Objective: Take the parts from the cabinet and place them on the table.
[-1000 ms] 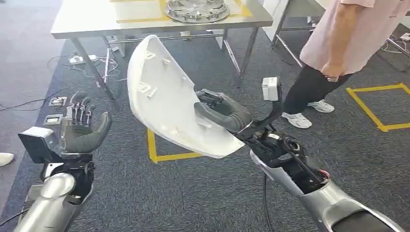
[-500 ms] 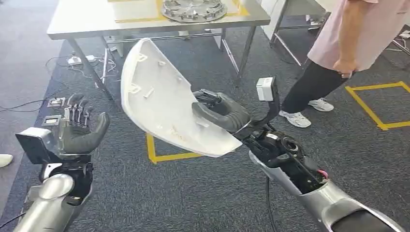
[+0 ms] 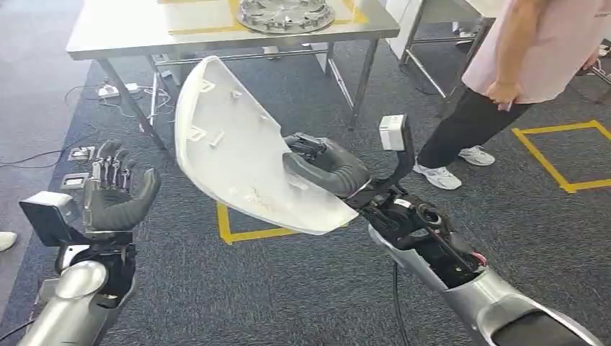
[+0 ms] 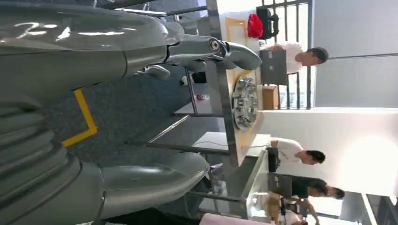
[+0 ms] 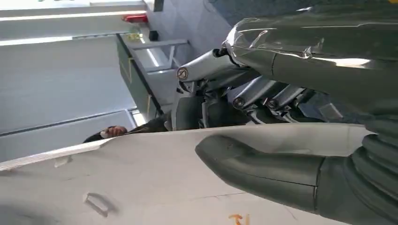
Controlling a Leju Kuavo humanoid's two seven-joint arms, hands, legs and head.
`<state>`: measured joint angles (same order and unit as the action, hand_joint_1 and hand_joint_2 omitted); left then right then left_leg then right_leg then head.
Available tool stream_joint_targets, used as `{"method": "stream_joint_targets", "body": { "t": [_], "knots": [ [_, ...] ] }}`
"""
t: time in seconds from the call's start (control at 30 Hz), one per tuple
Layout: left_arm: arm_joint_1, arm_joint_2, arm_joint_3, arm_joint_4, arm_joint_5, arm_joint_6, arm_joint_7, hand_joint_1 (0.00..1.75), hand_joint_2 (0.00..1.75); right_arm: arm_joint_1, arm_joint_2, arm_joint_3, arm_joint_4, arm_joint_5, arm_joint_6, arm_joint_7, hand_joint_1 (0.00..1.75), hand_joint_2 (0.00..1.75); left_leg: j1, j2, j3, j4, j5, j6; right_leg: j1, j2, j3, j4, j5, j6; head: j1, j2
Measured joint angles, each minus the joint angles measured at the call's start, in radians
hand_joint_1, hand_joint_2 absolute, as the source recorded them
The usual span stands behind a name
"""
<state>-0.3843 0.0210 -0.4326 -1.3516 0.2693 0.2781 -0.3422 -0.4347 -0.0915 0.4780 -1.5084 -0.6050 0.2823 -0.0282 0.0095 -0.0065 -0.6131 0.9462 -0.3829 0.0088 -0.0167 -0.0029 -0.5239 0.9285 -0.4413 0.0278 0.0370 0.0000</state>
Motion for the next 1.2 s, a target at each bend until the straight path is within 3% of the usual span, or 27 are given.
{"method": "stream_joint_targets", "body": {
  "t": [1.2],
  "knots": [
    [0.0, 0.004, 0.0, 0.0, 0.0, -0.006, -0.001, 0.0, 1.75, -0.005, 0.0, 0.002, 0.0, -0.006, 0.007, -0.002, 1.75, 1.75, -0.001, 0.0, -0.001, 0.002, -0.001, 0.001, 0.0, 0.0, 0.001, -0.001, 0.0, 0.001, -0.002, 0.0]
  ]
}}
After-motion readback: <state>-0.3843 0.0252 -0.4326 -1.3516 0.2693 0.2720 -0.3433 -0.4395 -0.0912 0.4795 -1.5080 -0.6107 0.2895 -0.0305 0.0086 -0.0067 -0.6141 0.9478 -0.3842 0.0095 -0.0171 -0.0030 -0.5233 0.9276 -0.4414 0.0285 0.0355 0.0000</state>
